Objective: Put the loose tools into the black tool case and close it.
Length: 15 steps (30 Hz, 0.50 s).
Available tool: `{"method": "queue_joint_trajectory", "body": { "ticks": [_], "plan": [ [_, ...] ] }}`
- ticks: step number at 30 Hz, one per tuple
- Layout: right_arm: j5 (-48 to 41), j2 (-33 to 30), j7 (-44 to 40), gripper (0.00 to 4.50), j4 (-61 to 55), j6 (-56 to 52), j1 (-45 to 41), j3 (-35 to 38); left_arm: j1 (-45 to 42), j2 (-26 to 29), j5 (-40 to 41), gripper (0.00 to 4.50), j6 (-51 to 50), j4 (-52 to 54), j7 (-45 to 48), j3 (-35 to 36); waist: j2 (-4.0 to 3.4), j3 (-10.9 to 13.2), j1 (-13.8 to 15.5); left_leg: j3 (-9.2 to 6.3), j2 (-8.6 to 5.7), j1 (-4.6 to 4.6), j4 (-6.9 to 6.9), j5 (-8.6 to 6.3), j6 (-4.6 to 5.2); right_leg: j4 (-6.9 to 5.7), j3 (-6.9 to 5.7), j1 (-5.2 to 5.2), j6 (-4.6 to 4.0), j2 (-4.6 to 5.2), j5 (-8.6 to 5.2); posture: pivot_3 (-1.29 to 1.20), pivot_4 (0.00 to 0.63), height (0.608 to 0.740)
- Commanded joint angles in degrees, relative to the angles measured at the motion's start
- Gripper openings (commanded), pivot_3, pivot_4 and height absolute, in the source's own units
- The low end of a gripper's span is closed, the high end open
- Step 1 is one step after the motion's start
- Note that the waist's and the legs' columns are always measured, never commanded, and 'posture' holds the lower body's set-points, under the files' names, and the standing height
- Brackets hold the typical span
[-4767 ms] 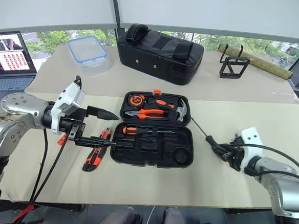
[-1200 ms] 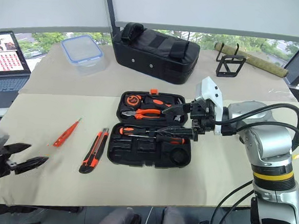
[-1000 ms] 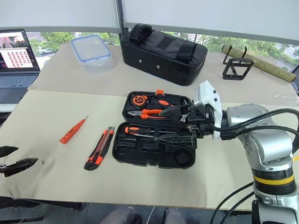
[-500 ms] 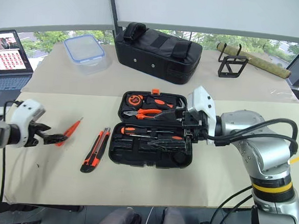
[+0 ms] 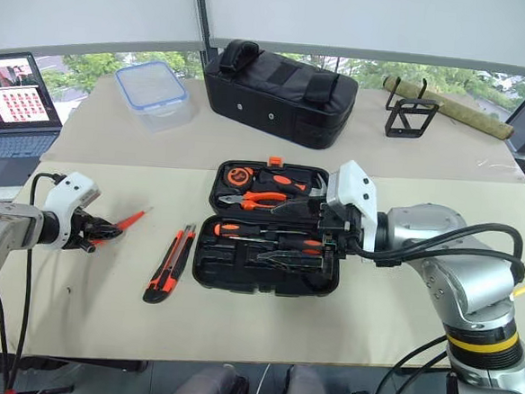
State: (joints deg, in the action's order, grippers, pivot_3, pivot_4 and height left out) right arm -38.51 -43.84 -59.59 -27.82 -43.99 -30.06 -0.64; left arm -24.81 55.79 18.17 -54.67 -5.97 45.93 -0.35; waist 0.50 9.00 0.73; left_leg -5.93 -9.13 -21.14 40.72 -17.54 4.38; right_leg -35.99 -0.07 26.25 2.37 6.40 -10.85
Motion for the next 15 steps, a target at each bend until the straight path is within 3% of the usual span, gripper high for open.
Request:
{"method": "queue_joint_trajectory", "body": {
  "ticks": [1, 7, 10, 15],
  "plan": [
    [-0.60, -2.47, 0.29, 4.50, -1.87, 0.23, 1.54, 2.56, -0.07, -0.45, -0.22, 0.45, 2.72, -0.08, 2.49, -0.45, 0.00, 0.00, 0.08, 0.00, -0.01, 0.00, 0.00, 0.00, 0.00, 0.00, 0.00, 0.00, 0.00, 0.00, 0.00, 0.00, 0.150, 0.716],
    [-1.88, -8.25, -0.71, 4.50, -2.91, -0.84, 8.29, 6.58, -9.14, 1.22, 1.32, 0.45, 16.43, 6.89, 18.36, -3.76, 0.21, 0.12, 0.72, -0.07, -0.02, -0.16, 0.13, 0.00, 0.00, 0.05, -0.15, 0.01, 0.00, 0.07, 0.00, 0.00, 0.150, 0.716],
    [-1.02, -9.44, 0.80, 4.50, -4.09, 0.18, 12.21, 8.09, -16.01, -1.67, -0.14, 0.45, 21.06, 8.51, 25.56, -10.25, 0.22, 0.10, 0.97, -0.13, -0.02, -0.19, 0.23, -0.01, -0.01, 0.13, -0.28, -0.07, 0.01, 0.16, 0.01, 0.00, 0.150, 0.716],
    [-2.35, -8.87, 3.34, 4.50, -6.14, -0.18, 14.81, 9.96, -23.08, -8.03, -4.27, 0.45, 22.53, 6.95, 30.00, -19.47, 0.17, 0.07, 0.33, -0.10, -0.02, -0.19, 0.22, 0.09, 0.18, 0.09, -0.26, -0.06, 0.01, 0.21, 0.01, 0.00, 0.150, 0.716]
  ]
}}
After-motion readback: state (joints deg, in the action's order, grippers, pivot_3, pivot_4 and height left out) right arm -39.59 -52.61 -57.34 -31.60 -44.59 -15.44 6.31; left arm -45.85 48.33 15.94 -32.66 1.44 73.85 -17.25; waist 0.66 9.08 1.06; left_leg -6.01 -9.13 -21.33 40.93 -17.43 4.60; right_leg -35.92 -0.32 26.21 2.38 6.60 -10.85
